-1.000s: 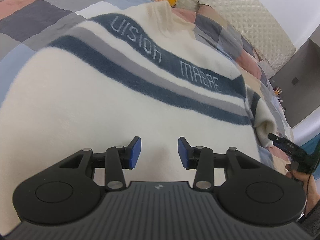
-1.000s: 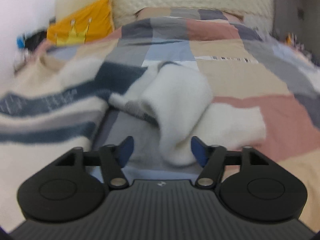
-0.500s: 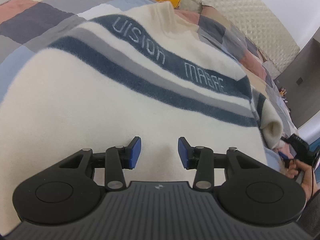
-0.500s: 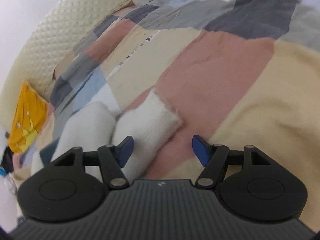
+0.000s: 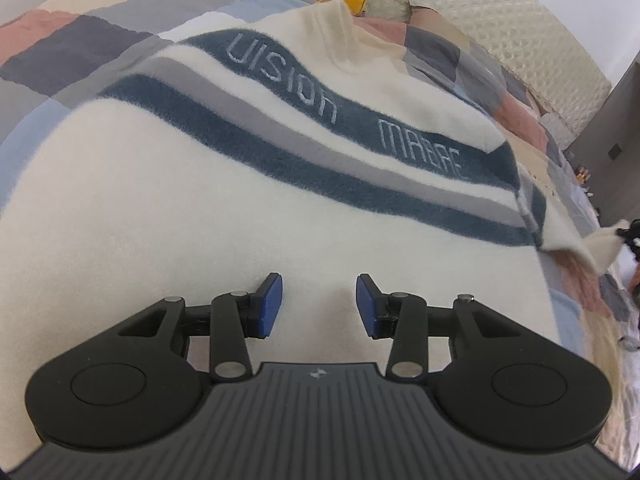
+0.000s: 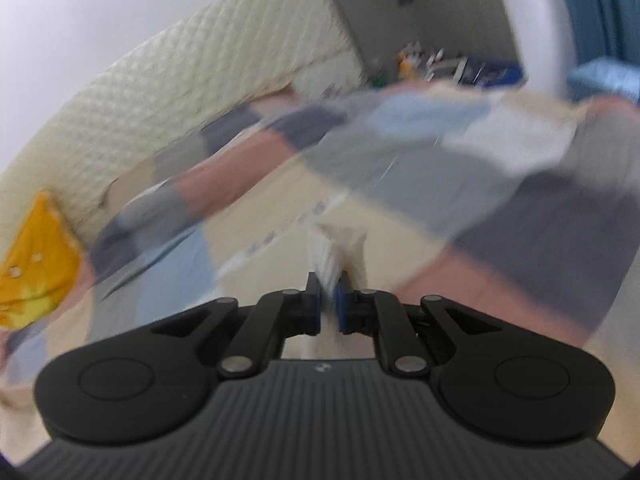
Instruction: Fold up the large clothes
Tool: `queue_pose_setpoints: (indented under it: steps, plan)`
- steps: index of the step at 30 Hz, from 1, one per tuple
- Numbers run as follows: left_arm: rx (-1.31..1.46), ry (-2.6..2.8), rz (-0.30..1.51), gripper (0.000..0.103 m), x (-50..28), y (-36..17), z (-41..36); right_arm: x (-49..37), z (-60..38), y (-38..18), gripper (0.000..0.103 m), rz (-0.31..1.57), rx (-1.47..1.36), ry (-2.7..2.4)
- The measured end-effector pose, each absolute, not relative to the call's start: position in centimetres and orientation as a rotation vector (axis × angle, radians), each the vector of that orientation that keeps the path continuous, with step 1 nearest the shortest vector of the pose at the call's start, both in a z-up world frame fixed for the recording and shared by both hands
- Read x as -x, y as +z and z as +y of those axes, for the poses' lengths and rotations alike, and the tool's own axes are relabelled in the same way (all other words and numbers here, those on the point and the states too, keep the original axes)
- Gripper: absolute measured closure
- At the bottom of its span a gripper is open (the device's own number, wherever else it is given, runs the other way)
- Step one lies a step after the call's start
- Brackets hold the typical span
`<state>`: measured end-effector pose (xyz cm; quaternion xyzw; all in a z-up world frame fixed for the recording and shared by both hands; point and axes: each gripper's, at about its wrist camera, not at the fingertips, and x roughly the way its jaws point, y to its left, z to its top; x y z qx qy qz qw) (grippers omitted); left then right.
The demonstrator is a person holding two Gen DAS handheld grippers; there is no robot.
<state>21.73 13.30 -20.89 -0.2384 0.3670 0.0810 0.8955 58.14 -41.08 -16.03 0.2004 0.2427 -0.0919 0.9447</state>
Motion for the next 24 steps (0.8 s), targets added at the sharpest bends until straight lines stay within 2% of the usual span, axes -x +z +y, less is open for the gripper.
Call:
queue_pose_setpoints:
  steps: [3, 7, 11, 14, 20, 24]
  plan:
    - [0.494, 0.174, 0.767, 0.057, -21.7, -20.8, 13.1, -60.3, -43.9, -14.3, 0.093, 0.505, -0.4, -0.281]
    - [0.493, 0.173, 0.778, 0.057, -21.7, -20.6, 12.9, -61.1, -45.5, -11.5, 0.093, 0.423, -0.329, -0.334]
    - [0.441, 0.156, 0.772, 0.057, -21.8, -20.1, 12.2, -61.9, -47.7, -11.3, 0.093, 0.414, -0.347, -0.378]
    - [0.42, 0.123, 0.775, 0.056, -21.7, -20.1, 12.0, -62.0, -48.8, -13.4, 0.093, 0.435, -0.335, -0.438]
    - [0.37, 0.099, 0.783, 0.056, -21.5, -20.0, 11.4, -60.7, -50.6, -21.4, 0.093, 0.567, -0.313, -0.492]
    - [0.383, 0.093, 0.786, 0.056, -21.4, -19.9, 11.7, -59.6, -51.3, -25.4, 0.093, 0.587, -0.303, -0.485]
